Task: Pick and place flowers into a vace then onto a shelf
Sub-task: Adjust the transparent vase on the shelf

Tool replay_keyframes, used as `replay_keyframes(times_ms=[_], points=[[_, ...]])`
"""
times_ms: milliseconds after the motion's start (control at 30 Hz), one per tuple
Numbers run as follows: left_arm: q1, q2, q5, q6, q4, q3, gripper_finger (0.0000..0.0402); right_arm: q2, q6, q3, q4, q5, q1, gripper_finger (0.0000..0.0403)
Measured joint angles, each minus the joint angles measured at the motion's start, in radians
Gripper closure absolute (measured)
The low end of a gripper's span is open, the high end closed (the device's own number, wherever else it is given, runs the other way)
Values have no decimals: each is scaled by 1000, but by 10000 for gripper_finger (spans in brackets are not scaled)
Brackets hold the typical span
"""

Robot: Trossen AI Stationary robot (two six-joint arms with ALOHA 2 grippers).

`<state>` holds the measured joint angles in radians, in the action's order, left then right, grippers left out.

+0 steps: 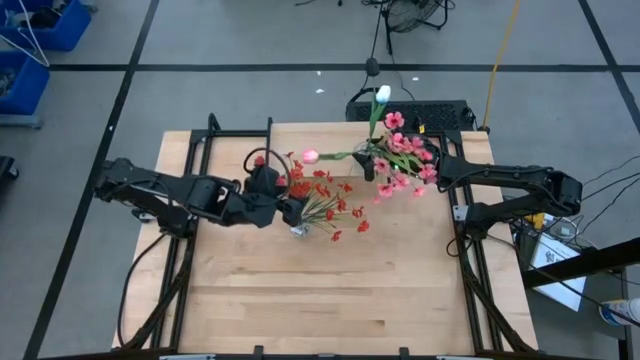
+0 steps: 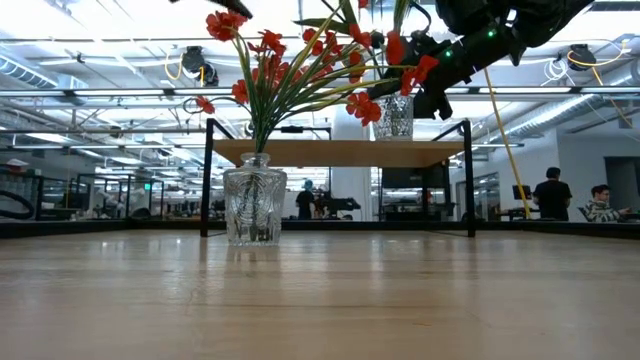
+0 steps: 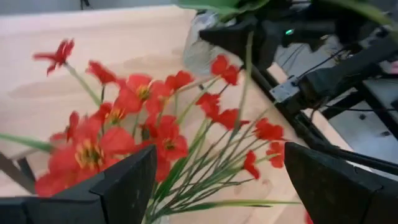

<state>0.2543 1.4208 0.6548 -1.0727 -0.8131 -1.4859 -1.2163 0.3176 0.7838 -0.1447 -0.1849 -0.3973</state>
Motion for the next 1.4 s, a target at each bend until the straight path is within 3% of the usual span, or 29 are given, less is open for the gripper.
replay_keyframes(times_ms=[400,567,1400], points=[[5,0,-18,-93,15,85,50,7,-45,2,14,-28,0,48],[5,0,-19,-93,25,89,50,24,-30,1,3,-78,8,48],[2,0,-27,-50,32,89,50,47,-94,0,22,-77,15,45]])
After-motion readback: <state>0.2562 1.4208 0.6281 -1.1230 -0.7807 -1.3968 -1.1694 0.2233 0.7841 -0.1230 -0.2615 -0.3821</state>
